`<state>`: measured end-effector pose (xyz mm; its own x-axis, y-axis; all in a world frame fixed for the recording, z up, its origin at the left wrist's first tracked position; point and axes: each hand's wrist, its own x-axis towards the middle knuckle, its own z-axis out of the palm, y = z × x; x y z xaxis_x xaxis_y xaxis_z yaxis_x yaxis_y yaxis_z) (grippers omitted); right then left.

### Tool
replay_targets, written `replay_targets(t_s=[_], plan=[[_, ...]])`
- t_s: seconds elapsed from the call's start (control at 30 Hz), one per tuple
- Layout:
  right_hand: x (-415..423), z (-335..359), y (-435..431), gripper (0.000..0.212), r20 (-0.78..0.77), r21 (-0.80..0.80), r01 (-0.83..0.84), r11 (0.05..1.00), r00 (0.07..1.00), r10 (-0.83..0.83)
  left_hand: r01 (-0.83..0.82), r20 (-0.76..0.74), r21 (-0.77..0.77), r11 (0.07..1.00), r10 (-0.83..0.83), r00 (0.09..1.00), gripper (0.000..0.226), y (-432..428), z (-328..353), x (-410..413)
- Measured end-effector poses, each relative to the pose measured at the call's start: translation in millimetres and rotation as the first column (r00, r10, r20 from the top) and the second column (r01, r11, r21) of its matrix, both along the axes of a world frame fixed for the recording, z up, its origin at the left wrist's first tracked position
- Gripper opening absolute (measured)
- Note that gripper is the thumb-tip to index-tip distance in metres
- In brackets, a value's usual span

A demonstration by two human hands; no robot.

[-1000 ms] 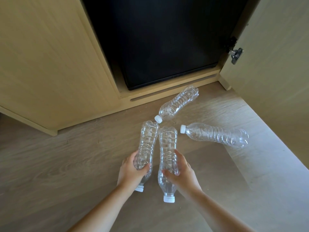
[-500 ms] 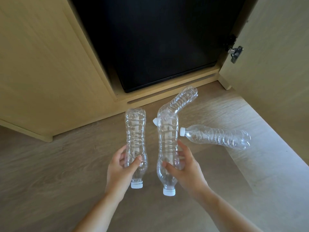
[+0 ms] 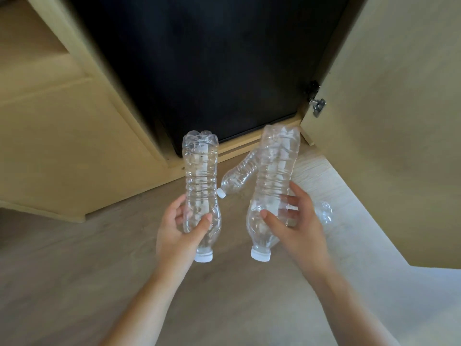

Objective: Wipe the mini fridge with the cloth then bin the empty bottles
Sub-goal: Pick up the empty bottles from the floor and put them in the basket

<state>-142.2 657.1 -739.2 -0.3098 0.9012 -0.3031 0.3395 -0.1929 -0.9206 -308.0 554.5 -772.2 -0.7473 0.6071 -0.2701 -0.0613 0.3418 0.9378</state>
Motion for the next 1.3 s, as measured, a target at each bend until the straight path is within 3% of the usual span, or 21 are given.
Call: replay_targets(t_s=[0.37,0.6,0.83,1.07,1.3], plan=[[15,214,-18,0.058,-0.024,-0.051,0.052,0.997,0.998,-0.053,-0.104,0.106,-0.081,0.991,0.112,0.988,0.042,-10,202,26],[34,349,-22,0.059,-0.022,-0.056,0.114,0.992,0.993,-0.116,-0.147,0.132,-0.039,0.988,0.151,0.980,0.043,-11,350,52],[71,472,-31,0.061,-0.068,-0.006,0.075,0.997,0.995,-0.075,-0.159,0.154,0.025,0.987,0.154,0.976,0.037,-20,488,97],[120,552,-59,0.065,-0.135,0.020,0.027,0.999,0.991,-0.024,-0.123,0.176,-0.007,0.992,0.122,0.977,0.041,-62,560,146],[156,596,-84,0.060,-0.120,0.100,0.009,0.995,0.993,0.003,0.062,0.113,-0.034,0.998,-0.057,0.992,0.054,-78,602,159]])
